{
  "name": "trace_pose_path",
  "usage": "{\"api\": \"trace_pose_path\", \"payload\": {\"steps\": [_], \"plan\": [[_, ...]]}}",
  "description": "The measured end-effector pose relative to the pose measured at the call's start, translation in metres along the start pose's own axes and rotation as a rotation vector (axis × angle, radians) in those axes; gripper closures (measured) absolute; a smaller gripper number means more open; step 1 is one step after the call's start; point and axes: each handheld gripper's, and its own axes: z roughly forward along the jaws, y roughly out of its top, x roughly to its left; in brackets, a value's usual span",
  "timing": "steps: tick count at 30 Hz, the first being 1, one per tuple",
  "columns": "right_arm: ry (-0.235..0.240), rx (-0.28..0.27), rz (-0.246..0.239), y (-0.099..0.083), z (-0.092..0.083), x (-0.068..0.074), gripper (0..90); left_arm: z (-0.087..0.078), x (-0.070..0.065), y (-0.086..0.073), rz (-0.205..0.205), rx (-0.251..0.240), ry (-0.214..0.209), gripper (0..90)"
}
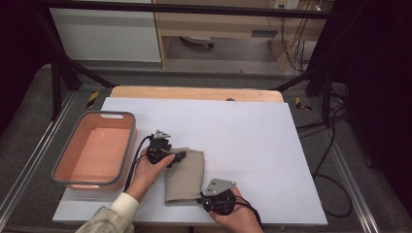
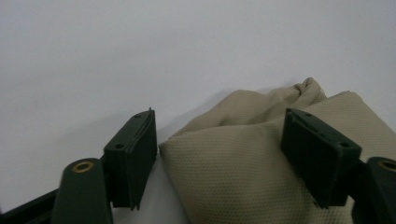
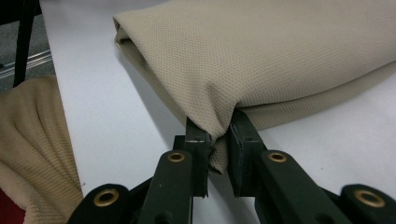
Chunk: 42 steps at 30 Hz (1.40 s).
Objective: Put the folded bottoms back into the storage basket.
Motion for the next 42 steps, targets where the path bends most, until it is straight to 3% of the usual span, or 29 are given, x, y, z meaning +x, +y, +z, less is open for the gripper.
{"api": "trace_pose_path", "payload": {"steps": [3,8,13,23,30,42], "plan": [[0.001,0.0,0.0,0.0,0.0,0.0,80.4,0.002,-0.001,0.001,-0.006,0.015,-0.02,39.0],[0.003,0.0,-0.001,0.0,0.0,-0.001,80.4,0.004,-0.003,0.002,-0.009,0.02,-0.07,60.6],[-0.002,0.002,-0.01,0.001,0.0,0.0,81.2,0.001,-0.004,0.003,0.027,0.013,-0.069,78.6],[-0.024,0.016,-0.044,0.004,-0.001,0.003,82.5,-0.013,-0.011,0.01,0.07,-0.029,-0.066,82.9],[-0.038,0.004,-0.049,0.007,-0.003,0.005,82.8,-0.019,-0.018,0.017,0.109,-0.039,-0.062,83.4],[-0.059,-0.025,-0.055,0.013,-0.012,0.003,82.9,-0.027,-0.028,0.027,0.139,-0.061,-0.073,83.7]]}}
